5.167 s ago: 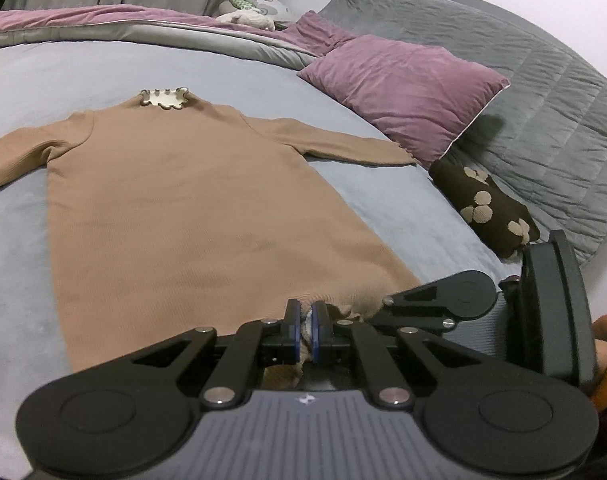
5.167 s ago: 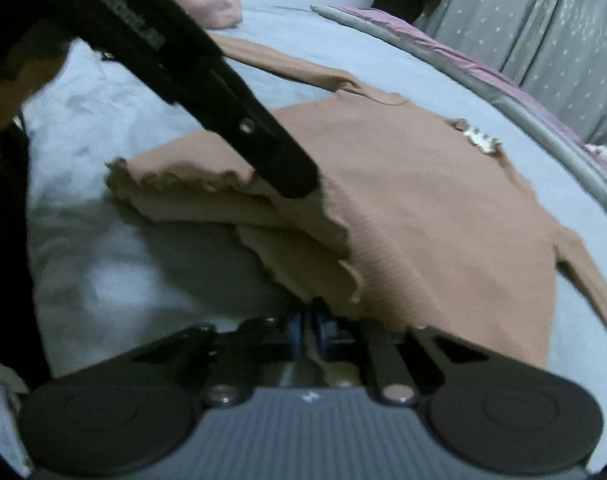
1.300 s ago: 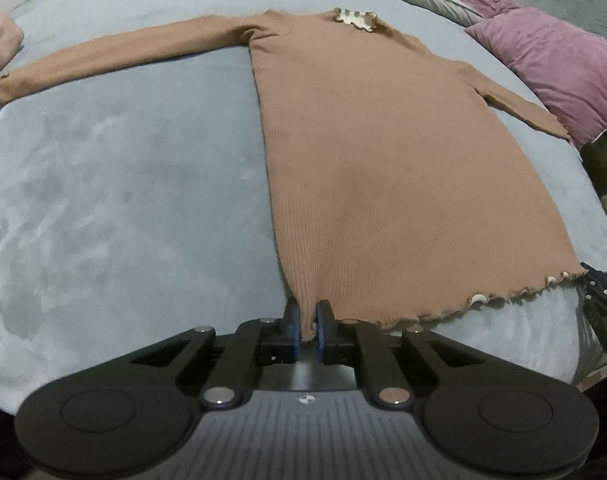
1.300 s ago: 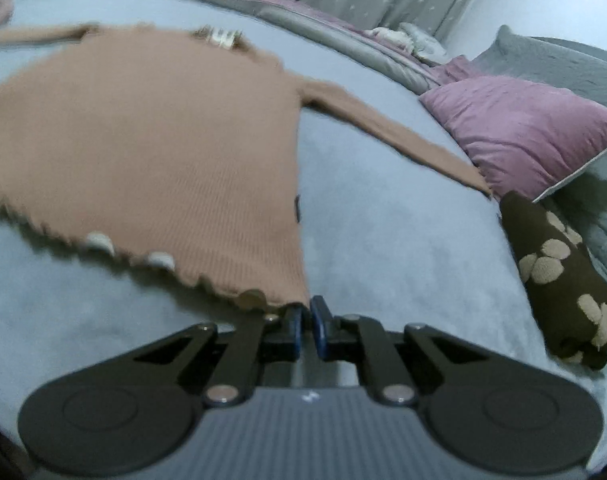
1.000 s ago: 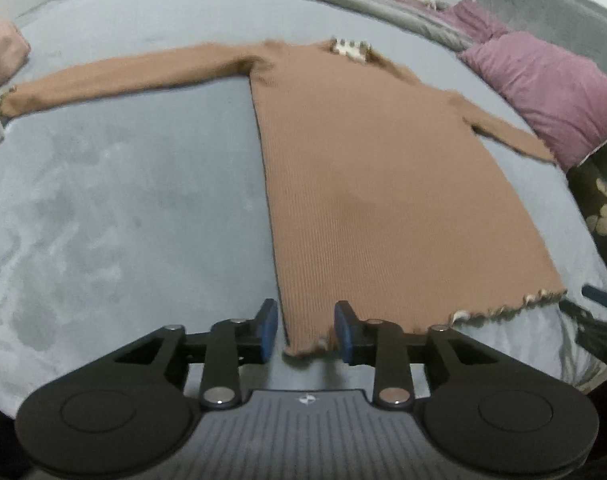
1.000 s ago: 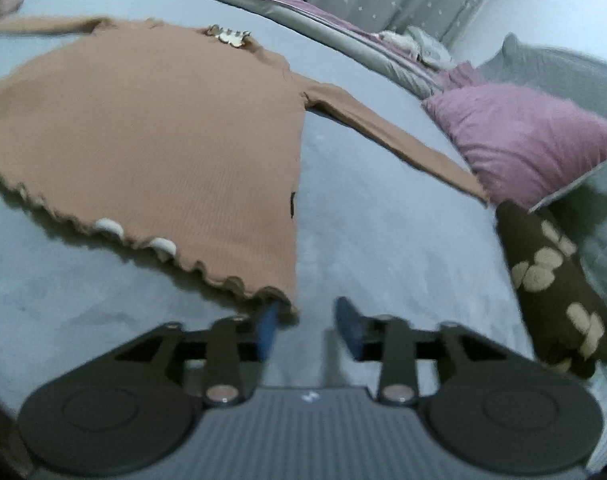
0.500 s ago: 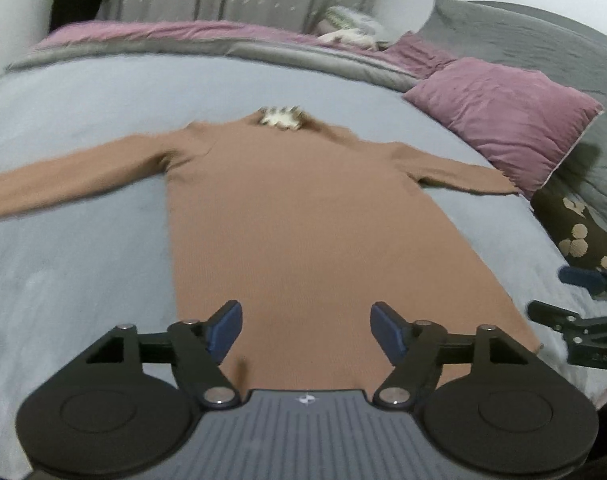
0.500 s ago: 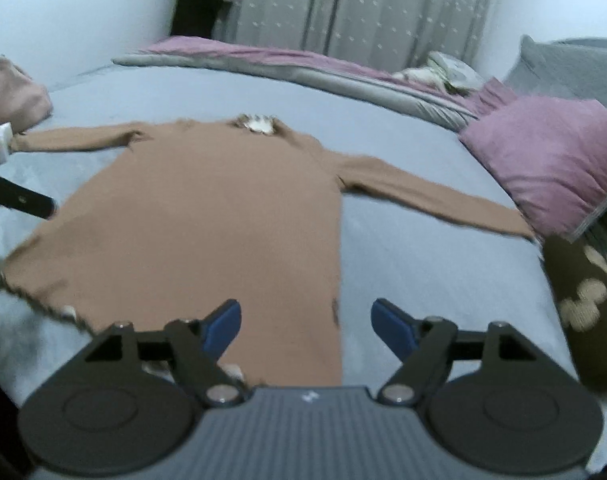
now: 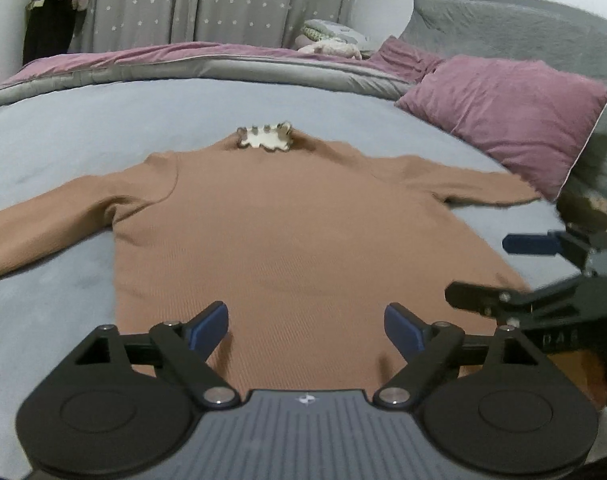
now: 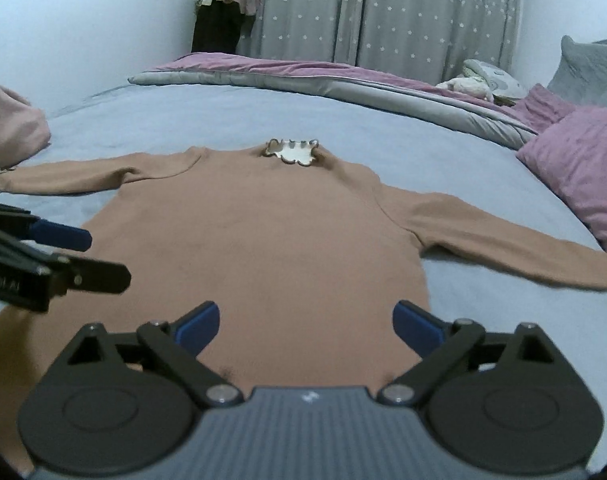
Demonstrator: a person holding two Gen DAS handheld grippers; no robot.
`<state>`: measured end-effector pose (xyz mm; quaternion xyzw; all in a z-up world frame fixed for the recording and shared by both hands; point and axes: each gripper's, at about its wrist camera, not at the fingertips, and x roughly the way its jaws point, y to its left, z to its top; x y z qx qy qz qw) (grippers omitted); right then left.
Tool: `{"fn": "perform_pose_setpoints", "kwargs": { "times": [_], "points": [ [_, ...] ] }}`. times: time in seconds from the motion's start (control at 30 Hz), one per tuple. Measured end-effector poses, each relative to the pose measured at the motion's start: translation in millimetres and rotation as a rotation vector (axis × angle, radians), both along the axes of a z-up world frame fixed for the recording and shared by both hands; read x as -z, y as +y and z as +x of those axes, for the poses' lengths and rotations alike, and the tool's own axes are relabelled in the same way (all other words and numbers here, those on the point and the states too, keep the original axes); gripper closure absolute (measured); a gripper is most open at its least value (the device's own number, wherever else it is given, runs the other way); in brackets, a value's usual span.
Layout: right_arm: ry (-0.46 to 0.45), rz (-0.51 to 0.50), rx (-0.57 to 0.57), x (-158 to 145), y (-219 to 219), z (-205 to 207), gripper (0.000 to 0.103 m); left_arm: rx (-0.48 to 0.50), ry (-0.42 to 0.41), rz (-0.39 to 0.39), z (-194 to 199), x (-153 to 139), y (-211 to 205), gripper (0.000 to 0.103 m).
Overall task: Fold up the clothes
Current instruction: 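Move both open grippers along the sweater body toward the lace collar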
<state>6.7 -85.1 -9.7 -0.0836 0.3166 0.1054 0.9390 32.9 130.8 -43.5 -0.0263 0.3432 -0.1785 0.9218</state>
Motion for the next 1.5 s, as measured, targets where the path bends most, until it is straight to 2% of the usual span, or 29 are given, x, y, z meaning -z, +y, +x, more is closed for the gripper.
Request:
{"fn": "perform_pose_setpoints", "kwargs": {
  "times": [0.07,0.1,0.2,0.23,0.3,0.43,0.97,1.17,1.3,1.4,1.5],
  "points": [
    [0.011,0.006,0.002,10.6,2.8,14.7,0.002,0.003,0.006,0.009,0.5,11.7,1.7,0.017],
    [0.024,0.012,0.007,16.4,2.8,20.9,0.001,0.014,-0.017,0.008,-2.9,15.7,2.6,0.014],
    [0.086,0.021,0.033,38.8,-1.3,32.6,0.000,0.045,-0.038,0.011,-10.4,19.8,1.3,0.004],
    [0.082,0.052,0.034,45.5,-5.8,31.6,0.000,0.052,-0.038,0.014,-12.1,20.5,0.3,0.000],
    [0.065,0.093,0.035,50.5,-14.1,25.8,0.000,0.061,-0.039,0.032,-14.8,21.6,-2.6,0.000],
    [0.039,0.057,0.026,53.3,-17.0,6.7,0.000,0.066,-0.041,0.073,-22.6,22.2,-7.4,0.000],
    [0.046,0.103,-0.002,48.0,-48.7,-53.0,0.000,0.109,-0.035,0.116,-81.1,18.0,9.3,0.000],
    [0.084,0.084,-0.040,42.3,-51.5,-71.0,0.000,0.153,0.027,0.139,-87.4,5.6,9.2,0.000],
    [0.144,0.074,-0.078,34.0,-50.4,-72.4,0.000,0.162,0.063,0.094,-79.0,-5.0,4.9,0.000],
    [0.165,0.146,-0.042,26.7,-56.9,-63.1,0.000,0.162,0.057,0.041,-70.4,-13.1,0.5,0.000],
    [0.174,0.245,0.029,21.9,-69.0,-47.7,0.000,0.158,0.042,0.029,-58.3,-17.3,-6.9,0.000]
  ]
}}
